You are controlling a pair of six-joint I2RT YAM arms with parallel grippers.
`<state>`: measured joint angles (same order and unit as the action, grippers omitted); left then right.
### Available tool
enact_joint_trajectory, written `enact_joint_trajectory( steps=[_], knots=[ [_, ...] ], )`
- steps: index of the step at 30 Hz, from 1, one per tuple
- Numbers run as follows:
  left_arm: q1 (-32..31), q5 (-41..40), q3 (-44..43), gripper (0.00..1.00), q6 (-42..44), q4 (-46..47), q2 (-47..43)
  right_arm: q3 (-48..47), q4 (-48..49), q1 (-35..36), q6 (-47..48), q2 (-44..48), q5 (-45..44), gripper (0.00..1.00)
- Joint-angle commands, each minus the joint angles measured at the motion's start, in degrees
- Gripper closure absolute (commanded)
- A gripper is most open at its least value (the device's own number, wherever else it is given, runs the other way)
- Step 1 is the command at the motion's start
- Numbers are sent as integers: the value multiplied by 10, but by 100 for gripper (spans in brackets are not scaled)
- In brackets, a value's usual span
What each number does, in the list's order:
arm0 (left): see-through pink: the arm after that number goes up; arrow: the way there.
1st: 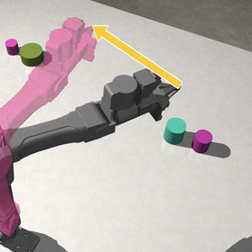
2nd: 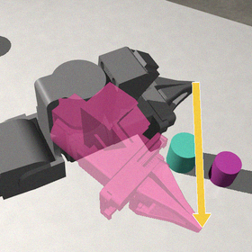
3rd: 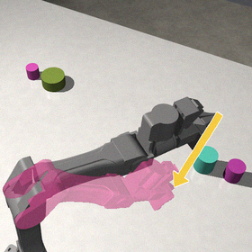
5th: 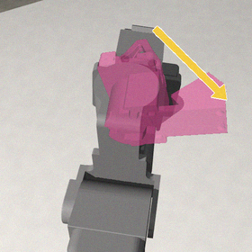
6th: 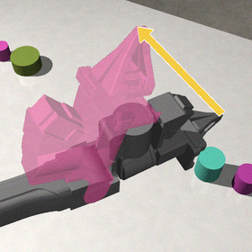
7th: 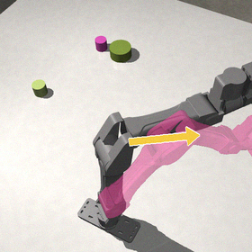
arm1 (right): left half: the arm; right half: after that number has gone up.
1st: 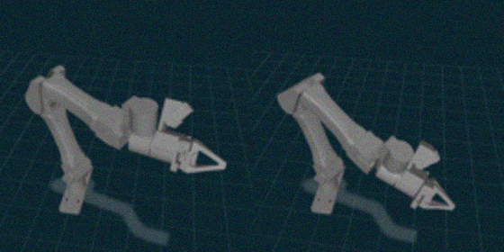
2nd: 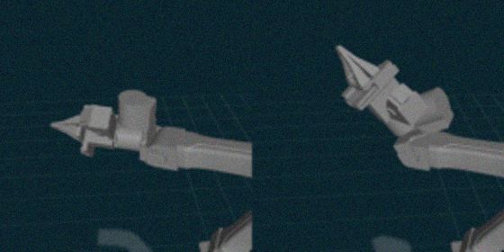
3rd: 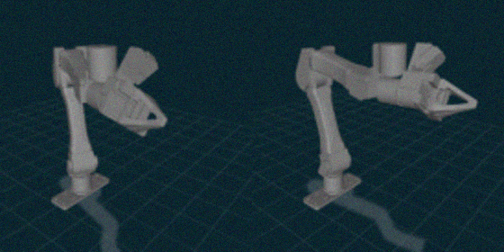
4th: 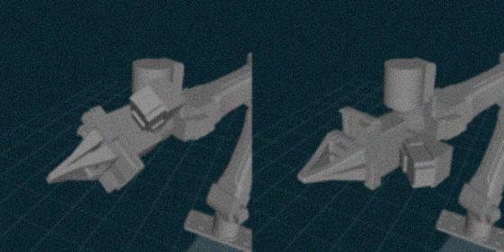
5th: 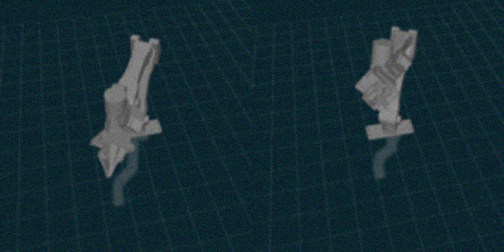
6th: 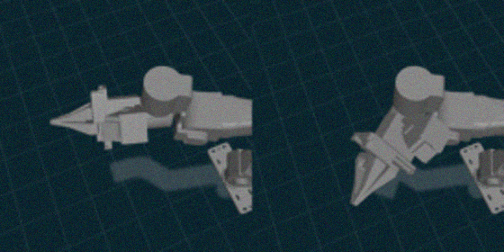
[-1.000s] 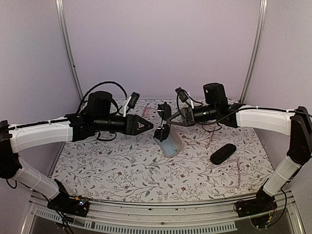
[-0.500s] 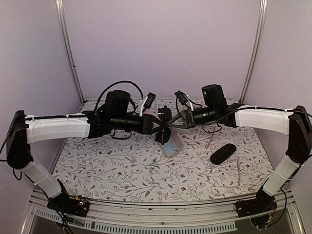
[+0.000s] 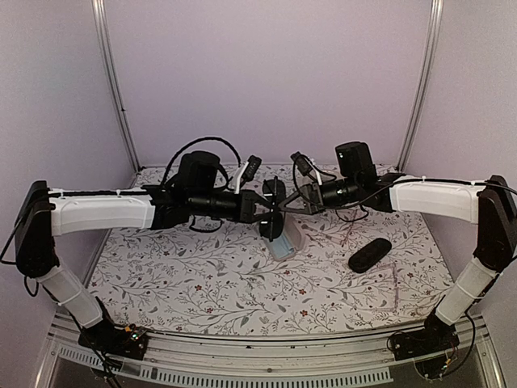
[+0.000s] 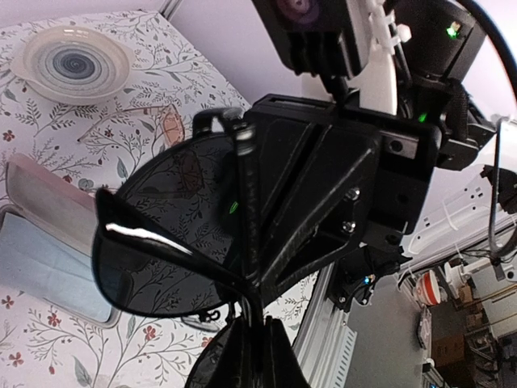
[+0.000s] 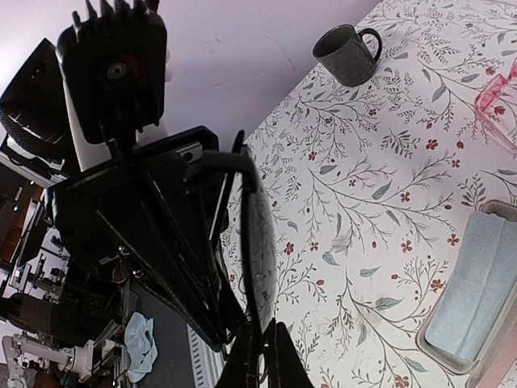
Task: Organize the sunglasses
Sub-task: Pass from the right arm to the left, then place the sunglasses in the sunglasses case.
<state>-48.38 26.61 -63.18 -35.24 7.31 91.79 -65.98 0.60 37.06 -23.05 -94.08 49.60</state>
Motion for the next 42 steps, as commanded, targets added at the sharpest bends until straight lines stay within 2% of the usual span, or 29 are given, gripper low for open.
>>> enact_joint_trajectory(
  steps=[1,4,7,10,18,25,29,34,42],
  knots=[
    [-10,17,-13,100,-5,33,13,13,22,2,-5,12,5,100],
    [-10,14,-10,100,-18,41,16,21,18,2,-6,18,-11,93],
    [-9,-2,-10,100,-33,37,20,26,4,2,-3,27,-41,73],
    [-8,-22,-10,100,-49,32,28,38,-17,0,4,41,-81,61],
    [-6,-73,-20,100,-122,14,65,97,-38,-9,-4,112,-174,41],
    [-5,-112,-43,100,-207,14,130,198,-14,-10,-50,203,-359,38],
    [-5,-125,-56,100,-264,22,162,285,45,-10,-89,257,-425,37],
    [-4,-141,-64,100,-317,51,190,366,122,-10,-103,299,-465,33],
    [11,-155,-62,100,-366,113,248,390,164,-10,-93,304,-444,28]
  ],
)
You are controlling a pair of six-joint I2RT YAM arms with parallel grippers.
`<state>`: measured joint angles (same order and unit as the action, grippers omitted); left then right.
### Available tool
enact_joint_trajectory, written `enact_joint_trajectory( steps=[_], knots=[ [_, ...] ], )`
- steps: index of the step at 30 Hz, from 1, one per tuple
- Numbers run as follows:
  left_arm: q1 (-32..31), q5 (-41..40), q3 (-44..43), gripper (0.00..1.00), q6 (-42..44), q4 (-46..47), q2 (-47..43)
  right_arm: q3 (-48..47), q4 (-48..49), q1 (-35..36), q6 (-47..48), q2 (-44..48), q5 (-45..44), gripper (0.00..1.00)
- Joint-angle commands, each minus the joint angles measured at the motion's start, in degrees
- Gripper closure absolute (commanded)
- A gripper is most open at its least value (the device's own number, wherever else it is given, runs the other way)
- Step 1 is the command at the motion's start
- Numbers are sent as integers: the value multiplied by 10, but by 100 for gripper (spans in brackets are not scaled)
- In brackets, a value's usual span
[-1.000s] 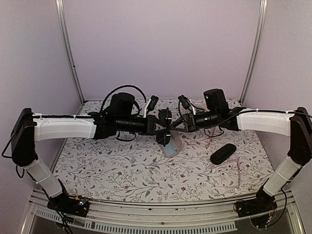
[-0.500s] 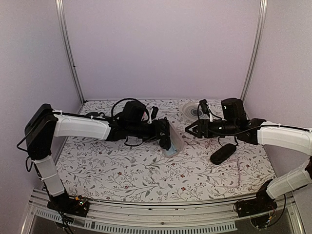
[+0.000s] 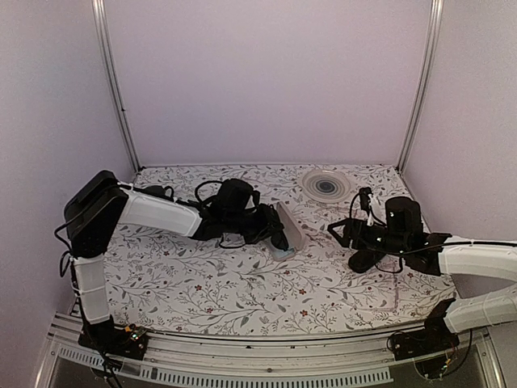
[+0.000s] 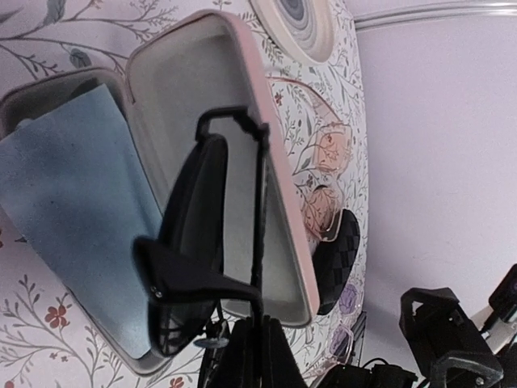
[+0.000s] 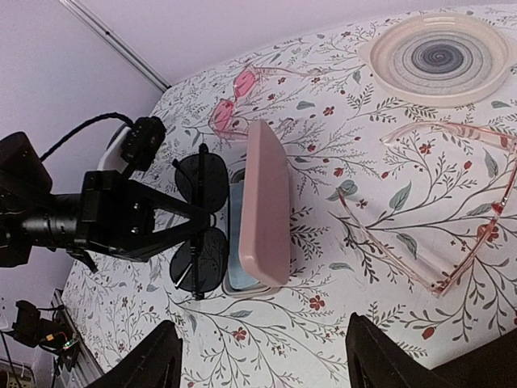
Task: Organize the sunglasses
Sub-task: Place the sunglasses in the sunglasses case.
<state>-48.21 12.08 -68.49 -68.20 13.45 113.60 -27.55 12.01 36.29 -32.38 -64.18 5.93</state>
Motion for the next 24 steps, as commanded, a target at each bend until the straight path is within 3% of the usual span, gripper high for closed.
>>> enact_joint_trajectory(
  steps=[1,24],
  knots=[
    [11,-8,-12,100,-38,58,37,5,50,-4,1,1,-4,28],
    [31,13,-34,100,-45,125,117,4,64,-30,-4,-26,41,28]
  ],
)
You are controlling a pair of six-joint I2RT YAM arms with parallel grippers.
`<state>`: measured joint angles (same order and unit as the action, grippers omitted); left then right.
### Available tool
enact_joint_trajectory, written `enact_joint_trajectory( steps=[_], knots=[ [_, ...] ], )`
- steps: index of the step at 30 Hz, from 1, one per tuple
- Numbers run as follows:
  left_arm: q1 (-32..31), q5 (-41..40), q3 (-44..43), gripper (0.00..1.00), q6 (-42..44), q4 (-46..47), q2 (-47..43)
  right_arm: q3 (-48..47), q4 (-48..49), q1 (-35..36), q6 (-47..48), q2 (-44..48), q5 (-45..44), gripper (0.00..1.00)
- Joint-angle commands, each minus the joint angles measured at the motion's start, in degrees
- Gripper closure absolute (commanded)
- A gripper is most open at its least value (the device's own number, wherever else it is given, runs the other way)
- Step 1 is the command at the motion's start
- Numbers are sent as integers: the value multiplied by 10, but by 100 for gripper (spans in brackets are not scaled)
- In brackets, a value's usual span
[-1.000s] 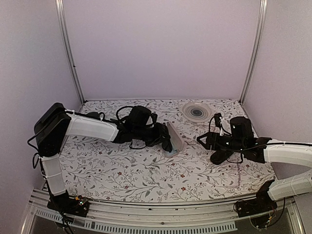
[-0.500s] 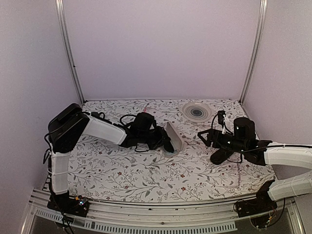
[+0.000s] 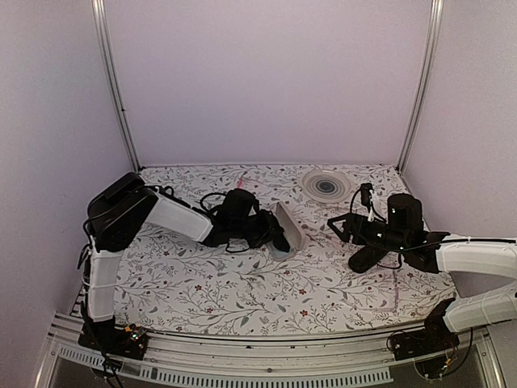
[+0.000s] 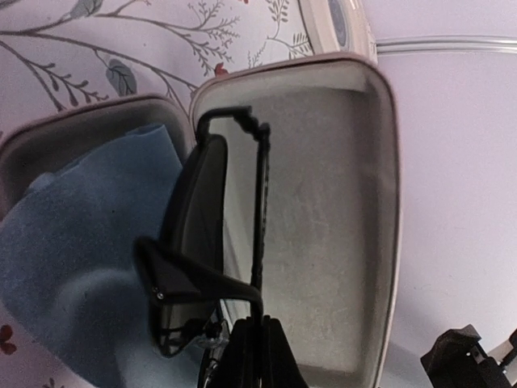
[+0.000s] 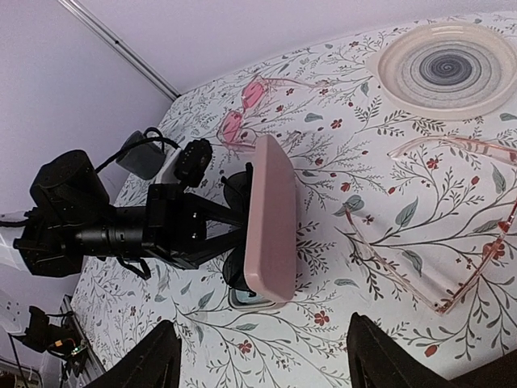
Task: Organize the sunglasses
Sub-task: Place the sunglasses in the sunglasses case.
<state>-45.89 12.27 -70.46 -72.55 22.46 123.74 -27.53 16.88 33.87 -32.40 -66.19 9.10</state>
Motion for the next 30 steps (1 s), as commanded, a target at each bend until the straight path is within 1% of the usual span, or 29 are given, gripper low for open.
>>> enact_joint_trajectory(
  steps=[1,15,25,30],
  knots=[
    [8,12,-14,100,-1,38,17,5,16,-6,-3,-7,11,27],
    [10,27,-1,100,-14,50,27,0,17,-11,-5,-16,20,28],
    [8,13,1,86,8,16,2,0,18,-12,-5,-17,23,27],
    [5,4,2,85,16,-7,-11,1,18,-13,-5,-18,24,28]
  ],
)
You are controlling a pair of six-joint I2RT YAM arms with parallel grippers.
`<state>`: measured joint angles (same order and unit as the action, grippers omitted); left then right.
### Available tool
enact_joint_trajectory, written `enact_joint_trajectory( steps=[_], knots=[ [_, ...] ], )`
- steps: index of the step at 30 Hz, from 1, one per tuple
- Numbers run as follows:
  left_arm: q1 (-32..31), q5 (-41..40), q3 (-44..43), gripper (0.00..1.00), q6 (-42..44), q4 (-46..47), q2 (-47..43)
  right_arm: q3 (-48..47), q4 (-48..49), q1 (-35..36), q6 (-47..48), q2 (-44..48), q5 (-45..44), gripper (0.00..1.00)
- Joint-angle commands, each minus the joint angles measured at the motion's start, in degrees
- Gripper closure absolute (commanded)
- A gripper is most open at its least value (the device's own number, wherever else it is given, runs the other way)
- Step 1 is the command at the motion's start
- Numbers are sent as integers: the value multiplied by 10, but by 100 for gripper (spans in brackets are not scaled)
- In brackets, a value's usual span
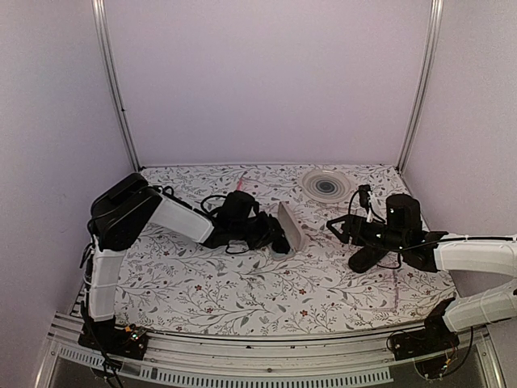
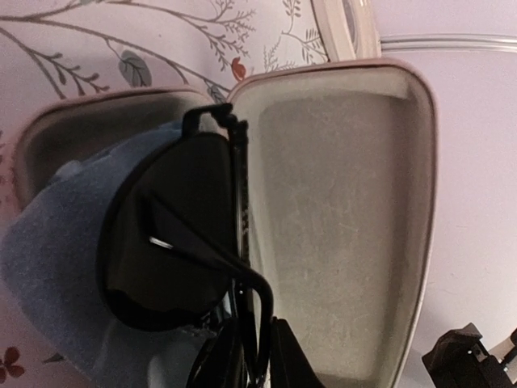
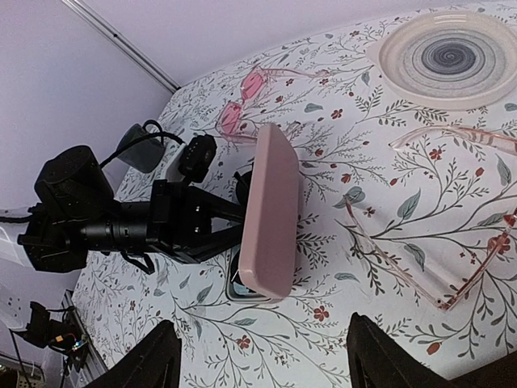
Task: Organize the sunglasses
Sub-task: Place the sunglasses in the sunglasses case.
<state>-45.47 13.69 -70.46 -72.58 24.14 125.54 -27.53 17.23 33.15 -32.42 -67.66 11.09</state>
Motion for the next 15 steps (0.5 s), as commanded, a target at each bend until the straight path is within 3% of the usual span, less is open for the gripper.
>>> enact_joint_trajectory(
  steps=[1,6,15],
  knots=[
    [2,-10,3,84,17,-25,-31,1,15,-5,-5,-3,4,28],
    [-2,-12,1,79,28,-40,-43,1,15,-6,-5,-3,4,28],
    [-5,-26,16,60,45,-58,-71,1,15,-6,-6,-4,5,27]
  ],
)
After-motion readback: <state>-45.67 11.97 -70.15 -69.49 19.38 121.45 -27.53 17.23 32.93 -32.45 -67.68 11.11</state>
